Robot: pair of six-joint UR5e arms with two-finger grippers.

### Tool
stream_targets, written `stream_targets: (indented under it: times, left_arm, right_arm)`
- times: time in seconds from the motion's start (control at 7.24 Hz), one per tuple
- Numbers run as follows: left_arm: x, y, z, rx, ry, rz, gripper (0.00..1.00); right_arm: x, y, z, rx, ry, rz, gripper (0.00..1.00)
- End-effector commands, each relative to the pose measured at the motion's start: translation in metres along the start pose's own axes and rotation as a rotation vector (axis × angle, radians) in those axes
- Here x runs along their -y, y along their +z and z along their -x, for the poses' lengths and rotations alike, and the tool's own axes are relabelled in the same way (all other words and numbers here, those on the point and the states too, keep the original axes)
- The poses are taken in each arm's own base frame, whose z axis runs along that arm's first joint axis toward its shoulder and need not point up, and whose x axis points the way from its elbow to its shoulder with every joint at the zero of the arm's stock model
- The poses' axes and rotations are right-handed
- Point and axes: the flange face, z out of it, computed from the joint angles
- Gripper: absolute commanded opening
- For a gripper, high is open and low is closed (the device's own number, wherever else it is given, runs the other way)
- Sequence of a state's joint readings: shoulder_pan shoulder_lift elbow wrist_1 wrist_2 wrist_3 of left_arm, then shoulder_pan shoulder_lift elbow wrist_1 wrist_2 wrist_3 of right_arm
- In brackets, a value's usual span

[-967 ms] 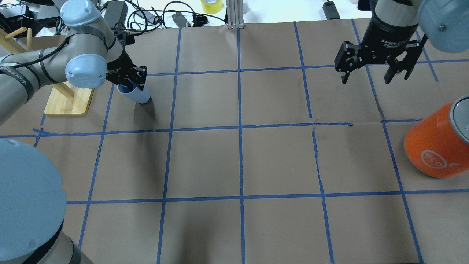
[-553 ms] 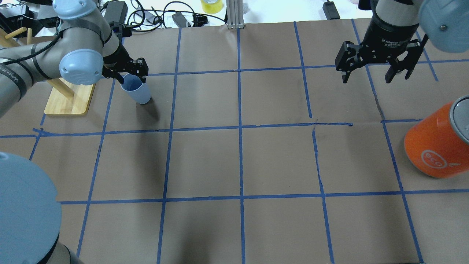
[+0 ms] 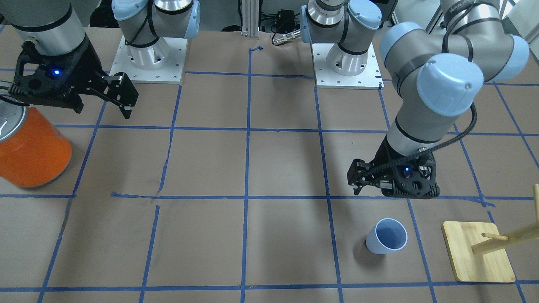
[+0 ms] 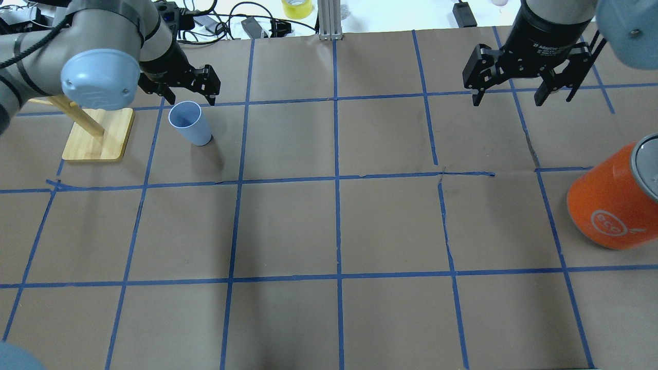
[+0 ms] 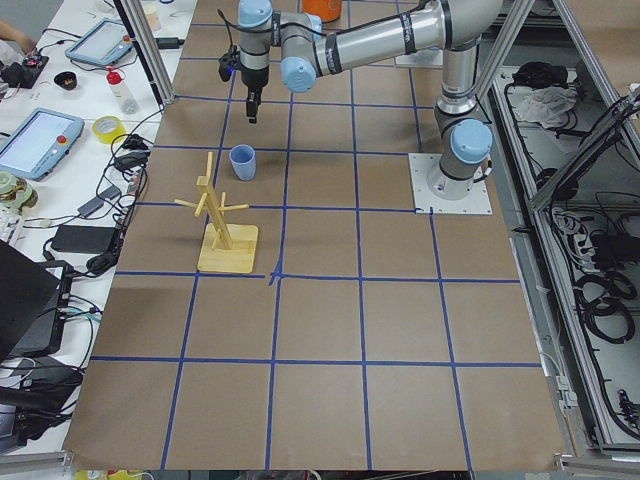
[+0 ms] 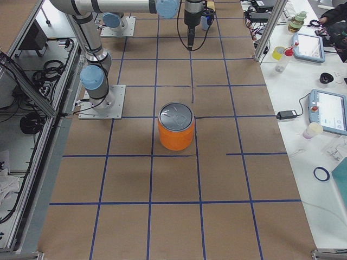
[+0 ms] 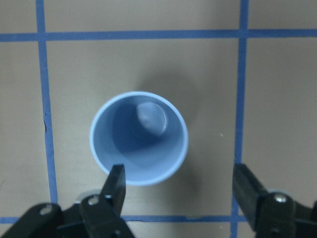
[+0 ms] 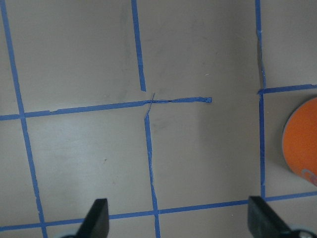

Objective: Flip cup

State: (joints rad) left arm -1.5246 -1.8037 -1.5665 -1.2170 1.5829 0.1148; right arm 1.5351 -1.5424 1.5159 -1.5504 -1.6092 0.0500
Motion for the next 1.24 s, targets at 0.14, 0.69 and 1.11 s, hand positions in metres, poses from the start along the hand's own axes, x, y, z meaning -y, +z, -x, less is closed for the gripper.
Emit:
stream_targets:
  times: [0.14,0.69,1.11]
  left_arm:
    - [-0.058,-0.122,-0.01,-0.001,0.01,0.004,0.92]
    - [-0.073,-0.142,-0.018,-0.002,0.025,-0.021,1.0]
    - [-0.078,-0.141,-0.019,-0.006,0.028,-0.012,1.0]
  right_arm:
    - [-0.001,0.0,0.002,0.002,-0.008,0.002,1.0]
    - [-0.002,0.004,0.001,-0.008,-0.009,0.007,1.0]
    - [-0.002,0.005,0.0,-0.016,-0.009,0.008,1.0]
